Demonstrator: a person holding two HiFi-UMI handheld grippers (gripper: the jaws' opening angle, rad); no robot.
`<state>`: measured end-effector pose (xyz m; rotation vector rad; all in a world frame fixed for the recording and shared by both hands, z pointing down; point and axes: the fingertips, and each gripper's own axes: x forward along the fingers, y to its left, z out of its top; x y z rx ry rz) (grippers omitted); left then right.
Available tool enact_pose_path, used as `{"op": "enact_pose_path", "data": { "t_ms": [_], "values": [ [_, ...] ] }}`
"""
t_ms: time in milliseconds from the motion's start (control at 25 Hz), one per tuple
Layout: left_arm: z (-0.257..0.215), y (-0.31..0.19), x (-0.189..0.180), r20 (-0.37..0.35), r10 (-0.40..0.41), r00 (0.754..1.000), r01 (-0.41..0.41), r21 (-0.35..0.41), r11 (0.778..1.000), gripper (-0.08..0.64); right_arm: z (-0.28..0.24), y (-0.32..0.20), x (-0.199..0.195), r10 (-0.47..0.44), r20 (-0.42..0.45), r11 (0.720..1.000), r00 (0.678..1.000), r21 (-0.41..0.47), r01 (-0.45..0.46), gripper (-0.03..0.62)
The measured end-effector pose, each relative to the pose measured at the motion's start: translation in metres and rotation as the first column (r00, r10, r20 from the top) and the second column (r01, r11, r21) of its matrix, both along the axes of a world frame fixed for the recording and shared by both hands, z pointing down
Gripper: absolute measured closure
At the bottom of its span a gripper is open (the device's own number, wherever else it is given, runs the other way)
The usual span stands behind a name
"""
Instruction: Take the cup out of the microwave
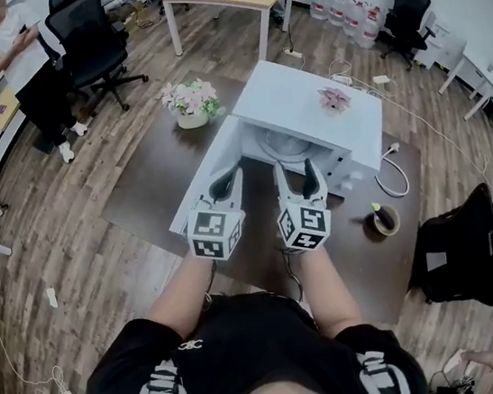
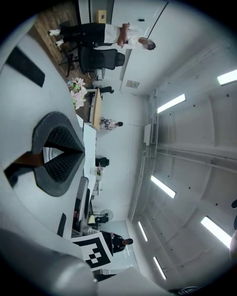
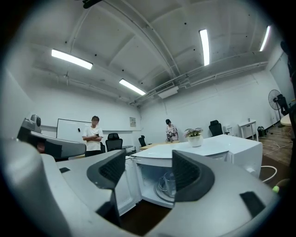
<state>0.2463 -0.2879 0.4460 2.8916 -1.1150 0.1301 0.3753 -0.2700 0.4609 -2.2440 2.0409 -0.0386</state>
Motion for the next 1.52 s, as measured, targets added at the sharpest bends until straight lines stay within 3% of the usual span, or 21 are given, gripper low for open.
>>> {"op": "enact_pose_path", "data": {
  "t_ms": [120, 280, 440, 720, 1520],
  "values": [
    [0.004, -0.003, -0.001, 0.008, -0.014, 1.0, 0.014, -0.008, 1.0, 0.566, 0.011, -0.012, 0.005, -0.01, 0.015, 1.0, 1.0, -0.017, 0.011, 0.163],
    [0.012, -0.007, -0.001, 0.017, -0.038, 0.999, 0.038, -0.023, 0.999, 0.566, 0.03, -0.025, 0.017, 0.004, 0.021, 0.998, 1.0, -0.059, -0.002, 0.098],
    [0.022, -0.012, 0.002, 0.03, -0.059, 0.998, 0.06, -0.035, 0.998, 0.566, 0.058, -0.041, 0.03, 0.033, 0.003, 0.994, 0.999, -0.109, -0.032, 0.089],
    [0.04, -0.019, 0.005, 0.059, -0.1, 0.993, 0.104, -0.066, 0.992, 0.566, 0.1, -0.073, 0.056, 0.165, -0.07, 0.971, 0.984, -0.163, -0.174, 0.092],
    [0.083, -0.043, 0.009, 0.111, -0.13, 0.985, 0.143, -0.124, 0.982, 0.566, 0.189, -0.172, 0.098, 0.214, -0.03, 0.915, 0.976, -0.344, -0.211, 0.097]
  ]
}}
